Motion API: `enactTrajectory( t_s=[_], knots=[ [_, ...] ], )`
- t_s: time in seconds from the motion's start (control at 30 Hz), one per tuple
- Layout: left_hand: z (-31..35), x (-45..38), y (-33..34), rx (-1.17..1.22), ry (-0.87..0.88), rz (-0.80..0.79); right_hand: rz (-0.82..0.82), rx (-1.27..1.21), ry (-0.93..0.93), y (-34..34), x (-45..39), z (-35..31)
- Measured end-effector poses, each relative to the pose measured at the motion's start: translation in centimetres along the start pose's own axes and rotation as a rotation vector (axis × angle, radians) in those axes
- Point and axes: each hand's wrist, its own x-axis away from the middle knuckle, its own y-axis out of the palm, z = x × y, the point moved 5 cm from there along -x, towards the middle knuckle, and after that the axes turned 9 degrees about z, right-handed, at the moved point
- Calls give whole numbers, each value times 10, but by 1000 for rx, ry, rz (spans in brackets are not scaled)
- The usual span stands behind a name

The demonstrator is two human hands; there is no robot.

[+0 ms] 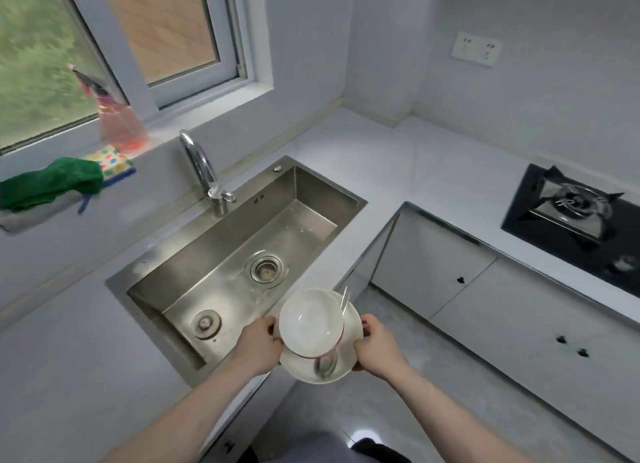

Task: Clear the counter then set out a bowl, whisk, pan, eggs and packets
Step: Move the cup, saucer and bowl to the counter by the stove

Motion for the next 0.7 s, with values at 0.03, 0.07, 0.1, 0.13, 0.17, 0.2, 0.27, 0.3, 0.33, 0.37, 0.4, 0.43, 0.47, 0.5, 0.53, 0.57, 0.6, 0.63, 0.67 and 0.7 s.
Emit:
enactTrajectory(
  t_s=[0.03,0.07,0.1,0.13,0.17,0.2,0.27,0.3,0.33,0.37,0.4,0.43,0.47,0.5,0.53,0.57,0.6,0.63,0.67,0.7],
  knots=[
    [21,1,15,-15,26,-6,14,-3,1,-22,-6,6],
    [44,1,34,-24,57,-11,27,-8,6,-47,-12,13],
    [56,-1,44,-26,73,-15,36,-12,10,-62,-15,16],
    [74,1,57,-32,101,-28,57,-17,16,-82,-18,20],
    [94,1,74,-37,134,-46,87,-31,18,-105,-22,27],
    [113,0,89,-44,168,-63,114,-51,22,-127,-25,32],
    [149,-1,116,-64,220,-100,169,-62,44,-167,-28,43],
    [167,-1,128,-86,244,-116,189,-52,53,-184,-31,50],
    [182,0,138,-117,258,-127,209,-40,67,-198,-33,56],
    [205,0,155,-147,299,-153,246,-56,87,-220,-35,68],
    [221,-1,167,-164,324,-169,268,-73,99,-234,-37,76],
    [233,-2,177,-178,345,-184,289,-91,105,-245,-38,81],
    [250,-3,189,-192,382,-204,322,-115,120,-260,-38,88],
    [266,-2,202,-211,422,-227,355,-134,138,-274,-37,95],
    [282,-2,216,-229,451,-255,388,-153,153,-288,-35,101],
    [296,-2,228,-237,468,-281,420,-176,173,-301,-33,106],
    [311,-2,243,-252,492,-310,448,-214,195,-315,-33,114],
    [322,-2,251,-256,499,-330,458,-246,206,-323,-32,118],
    [336,-1,264,-264,519,-359,483,-287,226,-336,-33,125],
    [353,-1,282,-282,542,-398,521,-323,251,-351,-32,135]
  ],
)
